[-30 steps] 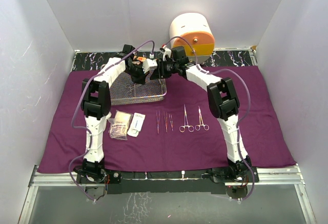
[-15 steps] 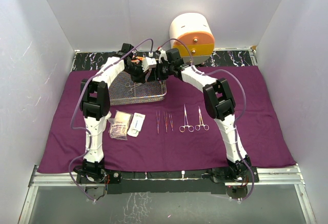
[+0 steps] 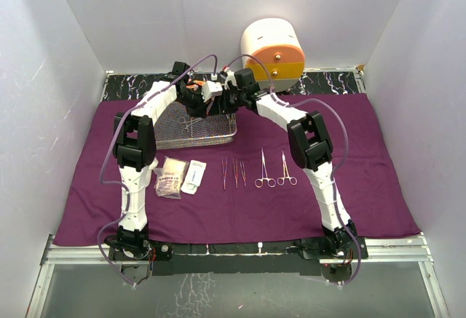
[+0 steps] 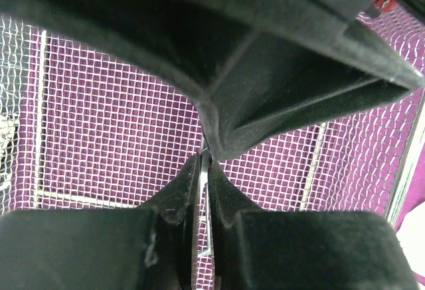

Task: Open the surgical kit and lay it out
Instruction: Pick up the medical item from the container.

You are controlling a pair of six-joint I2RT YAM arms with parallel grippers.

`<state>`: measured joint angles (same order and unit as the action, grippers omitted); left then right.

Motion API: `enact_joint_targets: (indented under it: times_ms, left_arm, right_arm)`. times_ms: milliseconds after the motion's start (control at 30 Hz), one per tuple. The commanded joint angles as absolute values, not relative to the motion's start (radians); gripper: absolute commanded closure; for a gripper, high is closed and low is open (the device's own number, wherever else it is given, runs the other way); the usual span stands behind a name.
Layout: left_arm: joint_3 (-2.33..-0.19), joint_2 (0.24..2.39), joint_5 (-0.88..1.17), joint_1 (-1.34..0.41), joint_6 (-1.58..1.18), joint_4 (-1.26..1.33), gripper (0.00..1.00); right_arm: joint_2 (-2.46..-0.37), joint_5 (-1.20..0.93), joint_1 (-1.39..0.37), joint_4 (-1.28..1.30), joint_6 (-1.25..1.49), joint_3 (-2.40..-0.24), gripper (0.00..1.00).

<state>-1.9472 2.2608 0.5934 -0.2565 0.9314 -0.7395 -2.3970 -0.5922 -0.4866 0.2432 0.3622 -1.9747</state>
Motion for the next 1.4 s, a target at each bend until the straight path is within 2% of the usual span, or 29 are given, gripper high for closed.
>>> enact_joint_targets:
  times_ms: [0, 233, 467, 933, 1167, 1367]
  left_arm:
    - [-1.936, 2.177, 0.65, -0.254, 0.934, -0.739, 1.0]
    - [-1.928, 2.177, 0.654, -0.255, 0.932, -0.737, 1.0]
    - [-1.924, 2.178, 0.658, -0.255, 0.931, -0.732, 1.0]
    - [-1.917, 2.177, 0.67, -0.254, 0.93, -0.732, 1.0]
    - [-1.926, 2.177, 0.672, -0.255, 0.939, -0.75, 1.0]
    - [-1.961, 2.173, 0.671, -0.254, 0.953, -0.788, 1.0]
  right_arm:
    - [-2.418, -0.574, -0.5, 0.23, 0.356, -2.035, 0.66]
    - [-2.435, -0.575, -0.505, 0.232, 0.358, -2.05, 0.67]
    - [-2.442, -0.58, -0.506, 0.234, 0.354, -2.054, 0.72]
    - [-2.447, -0.618, -0.506, 0.213, 0.342, -2.061, 0.86]
    - [-2.439, -0.673, -0.503, 0.195, 0.324, -2.057, 1.0]
    - [-2.405, -0.729, -0.497, 0.147, 0.319, -2.023, 1.0]
